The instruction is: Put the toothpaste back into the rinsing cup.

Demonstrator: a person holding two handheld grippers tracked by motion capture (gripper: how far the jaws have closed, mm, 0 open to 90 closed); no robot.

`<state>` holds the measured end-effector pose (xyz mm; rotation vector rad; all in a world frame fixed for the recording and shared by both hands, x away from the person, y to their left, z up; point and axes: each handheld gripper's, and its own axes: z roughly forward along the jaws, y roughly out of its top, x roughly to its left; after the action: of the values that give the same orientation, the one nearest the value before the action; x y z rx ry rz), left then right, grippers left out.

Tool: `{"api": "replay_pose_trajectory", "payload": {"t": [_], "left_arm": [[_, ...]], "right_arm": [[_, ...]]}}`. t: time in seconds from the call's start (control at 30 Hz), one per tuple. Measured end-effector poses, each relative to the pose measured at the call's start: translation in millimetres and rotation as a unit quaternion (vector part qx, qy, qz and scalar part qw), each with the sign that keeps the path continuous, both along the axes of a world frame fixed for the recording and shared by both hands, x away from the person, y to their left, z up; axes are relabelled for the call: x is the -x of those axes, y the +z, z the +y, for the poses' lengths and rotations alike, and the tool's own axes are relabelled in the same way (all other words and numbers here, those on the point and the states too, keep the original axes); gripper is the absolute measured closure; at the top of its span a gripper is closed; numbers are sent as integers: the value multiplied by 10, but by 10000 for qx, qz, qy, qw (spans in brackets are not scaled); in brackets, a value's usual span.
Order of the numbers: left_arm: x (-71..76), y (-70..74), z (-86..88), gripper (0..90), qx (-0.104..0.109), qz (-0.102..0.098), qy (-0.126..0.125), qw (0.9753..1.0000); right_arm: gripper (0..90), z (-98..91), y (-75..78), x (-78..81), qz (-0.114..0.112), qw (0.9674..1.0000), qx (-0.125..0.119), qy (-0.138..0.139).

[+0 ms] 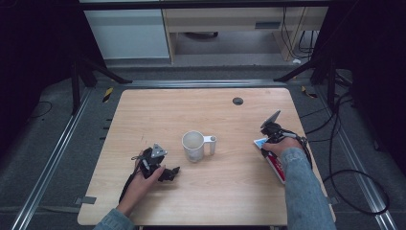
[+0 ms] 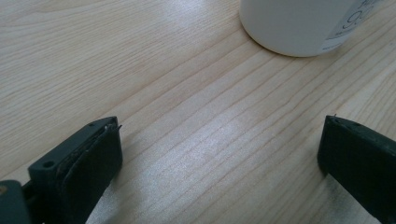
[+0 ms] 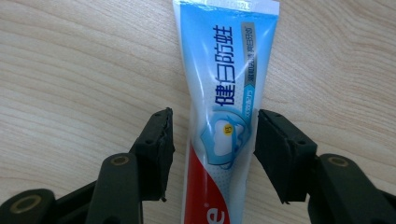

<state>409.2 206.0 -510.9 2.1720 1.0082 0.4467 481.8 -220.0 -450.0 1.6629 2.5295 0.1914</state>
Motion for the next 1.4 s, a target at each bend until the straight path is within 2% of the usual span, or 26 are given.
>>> {"api": "replay_pose_trajectory", "payload": {"t": [0.47, 0.6, 0.73, 0.77, 1.4], "left_arm": [[0, -1, -2, 0, 15, -2, 7, 10000], [0, 1, 1, 0, -5, 2, -6, 10000], [-1, 0, 1, 0, -4, 2, -6, 10000], [-1, 1, 0, 0, -4, 3, -5, 10000], [-2, 0, -1, 0, -3, 2, -5, 10000]], "right_arm": [[511, -32, -88, -23, 51, 10000, 61, -39], [530, 3, -83, 3, -16, 10000, -16, 16], [535, 52, -79, 40, -67, 9998, -33, 172], [537, 65, -71, 50, -89, 9995, -40, 288], [528, 84, -139, 26, 49, 9994, 58, 340]]}}
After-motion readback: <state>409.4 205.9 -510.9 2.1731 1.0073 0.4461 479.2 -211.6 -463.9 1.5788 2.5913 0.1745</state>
